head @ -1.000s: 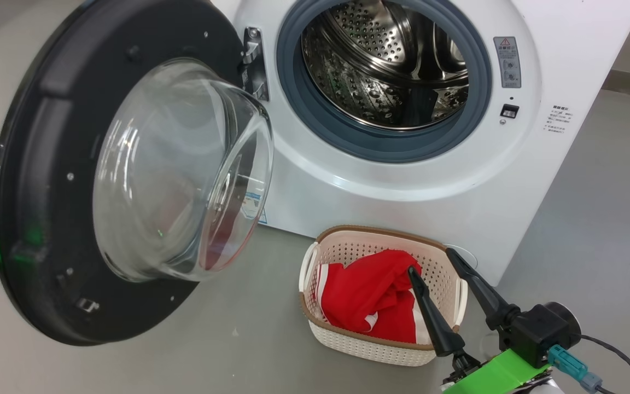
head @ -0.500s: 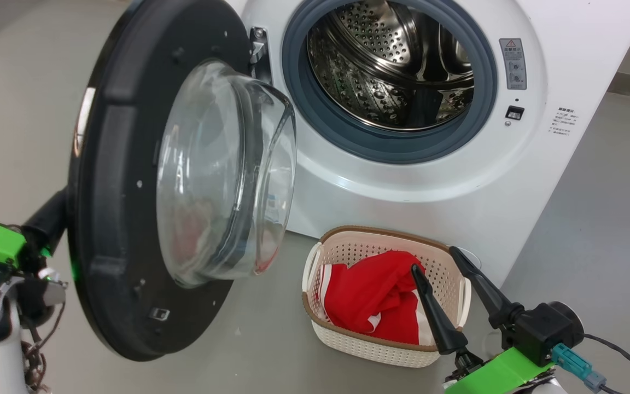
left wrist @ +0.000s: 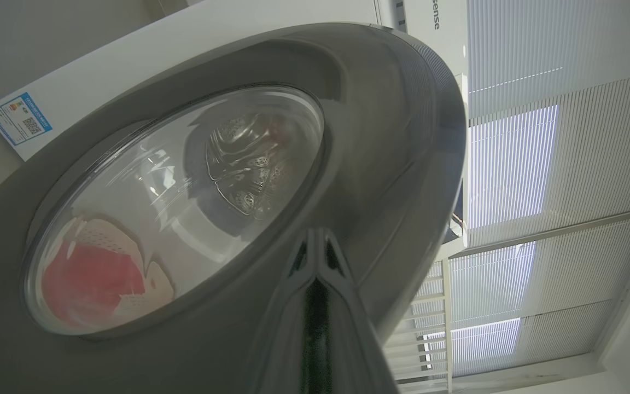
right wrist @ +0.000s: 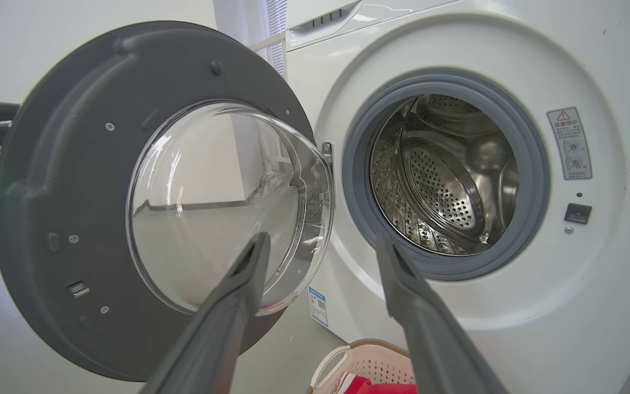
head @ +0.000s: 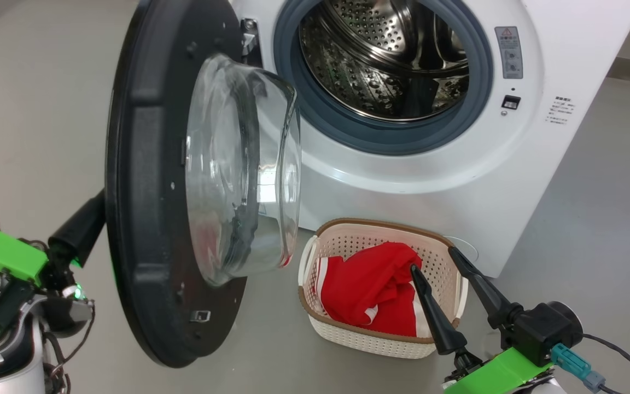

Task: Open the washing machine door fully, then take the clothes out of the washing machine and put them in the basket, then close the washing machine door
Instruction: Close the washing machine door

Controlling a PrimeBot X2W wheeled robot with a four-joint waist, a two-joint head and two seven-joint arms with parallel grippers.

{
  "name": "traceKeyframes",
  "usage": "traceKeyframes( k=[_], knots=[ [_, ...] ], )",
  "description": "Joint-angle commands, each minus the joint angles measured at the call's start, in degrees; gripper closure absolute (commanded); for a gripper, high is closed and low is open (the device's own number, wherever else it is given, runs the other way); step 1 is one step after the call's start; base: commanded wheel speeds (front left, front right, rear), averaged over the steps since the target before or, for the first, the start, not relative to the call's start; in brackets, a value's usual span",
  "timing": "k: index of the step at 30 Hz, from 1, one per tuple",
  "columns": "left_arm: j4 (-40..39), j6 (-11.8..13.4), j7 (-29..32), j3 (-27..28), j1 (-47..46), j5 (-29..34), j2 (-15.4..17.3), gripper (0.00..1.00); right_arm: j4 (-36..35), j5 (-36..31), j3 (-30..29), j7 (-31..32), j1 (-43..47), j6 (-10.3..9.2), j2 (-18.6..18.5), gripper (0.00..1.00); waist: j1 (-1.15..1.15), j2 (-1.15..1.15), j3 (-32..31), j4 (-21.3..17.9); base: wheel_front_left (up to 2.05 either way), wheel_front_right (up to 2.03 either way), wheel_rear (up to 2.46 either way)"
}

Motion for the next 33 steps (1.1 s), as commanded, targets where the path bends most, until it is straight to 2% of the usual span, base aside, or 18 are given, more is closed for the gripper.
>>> traceKeyframes(
  k=[1,19,26,33],
  knots=[
    [-2.58,0.33,0.72,-0.15,0.2,-1.19,0.54,1.0,-1.36,0.79,1.1,-0.37,-2.42,0.28,0.03,0.0,0.0,0.0,0.42,-0.7,0.0,0.0,0.0],
    [-6.69,-0.67,-4.9,-7.87,3.57,-8.5,0.15,1.0,-1.31,0.96,0.85,-0.37,-3.55,0.28,0.03,0.0,0.0,0.0,1.7,-6.75,0.0,0.0,0.0],
    [-8.4,-1.13,-7.79,-10.92,4.82,-10.75,0.14,1.0,-1.39,1.3,0.69,-0.37,-4.12,0.28,0.03,0.0,0.0,0.0,2.52,-10.23,0.0,0.0,0.0],
    [-7.89,-2.8,-10.69,-12.34,4.78,-13.55,0.14,1.0,-1.43,1.23,0.53,-0.37,-4.38,0.28,0.03,0.0,0.0,0.0,3.12,-14.82,0.0,0.0,0.0]
  ],
)
